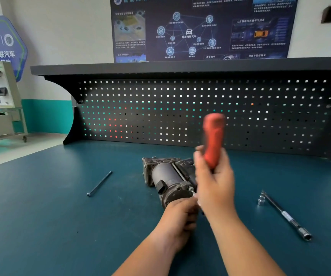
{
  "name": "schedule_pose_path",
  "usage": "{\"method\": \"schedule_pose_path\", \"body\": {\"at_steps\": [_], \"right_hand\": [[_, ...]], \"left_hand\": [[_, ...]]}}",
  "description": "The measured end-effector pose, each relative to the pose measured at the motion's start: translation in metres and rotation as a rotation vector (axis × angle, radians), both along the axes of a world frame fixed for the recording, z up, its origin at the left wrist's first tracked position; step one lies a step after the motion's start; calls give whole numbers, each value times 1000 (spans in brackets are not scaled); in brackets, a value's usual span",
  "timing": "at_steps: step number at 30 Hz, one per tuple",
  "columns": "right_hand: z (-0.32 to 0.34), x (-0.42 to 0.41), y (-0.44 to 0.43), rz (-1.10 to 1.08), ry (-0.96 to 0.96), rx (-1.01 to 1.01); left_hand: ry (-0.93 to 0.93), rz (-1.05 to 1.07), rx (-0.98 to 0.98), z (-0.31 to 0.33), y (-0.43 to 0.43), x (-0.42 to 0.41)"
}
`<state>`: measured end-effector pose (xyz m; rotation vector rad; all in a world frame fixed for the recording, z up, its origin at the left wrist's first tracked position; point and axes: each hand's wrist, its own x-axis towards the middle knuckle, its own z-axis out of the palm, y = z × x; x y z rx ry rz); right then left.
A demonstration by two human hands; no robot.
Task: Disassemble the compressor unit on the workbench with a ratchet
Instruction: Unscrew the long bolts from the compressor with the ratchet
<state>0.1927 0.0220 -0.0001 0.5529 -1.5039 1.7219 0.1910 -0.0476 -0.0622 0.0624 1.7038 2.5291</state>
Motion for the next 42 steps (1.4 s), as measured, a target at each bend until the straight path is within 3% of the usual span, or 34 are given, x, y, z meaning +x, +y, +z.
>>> {"method": "schedule_pose_path", "body": {"at_steps": [5,7,10,13,20,22,24,26,28,33,36,38,42], "right_hand": [[2,-28,39,203,-510,-948],[-7,-33,45,283,-667,-1120],[-8,-36,42,245,-646,-1049],[7,-26,30,140,-385,-769],[-5,8,-5,-55,147,417],[-9,11,-12,-61,216,579],[-10,10,-13,-68,225,559],[-8,8,-9,-99,155,379],[-1,4,-3,-71,-13,87],[5,-21,32,165,-515,-754],[-3,-29,43,261,-710,-1065],[-4,-31,42,265,-702,-1063],[7,-24,29,186,-418,-714]], "left_hand": [[-16,-13,67,-1,3,-2],[-32,-17,78,0,3,-2],[-69,-22,71,0,1,-2],[-108,-29,70,0,0,-1],[-68,-41,67,-3,2,-3],[-43,-59,195,-2,4,-1],[-33,-57,211,-2,4,-1],[-47,-26,76,-4,3,-2],[-55,-11,4,-1,2,-1],[-73,-16,69,-3,2,-5],[-45,-22,54,-2,4,-5],[-52,-25,58,-2,3,-4],[-104,-20,72,0,0,-2]]}}
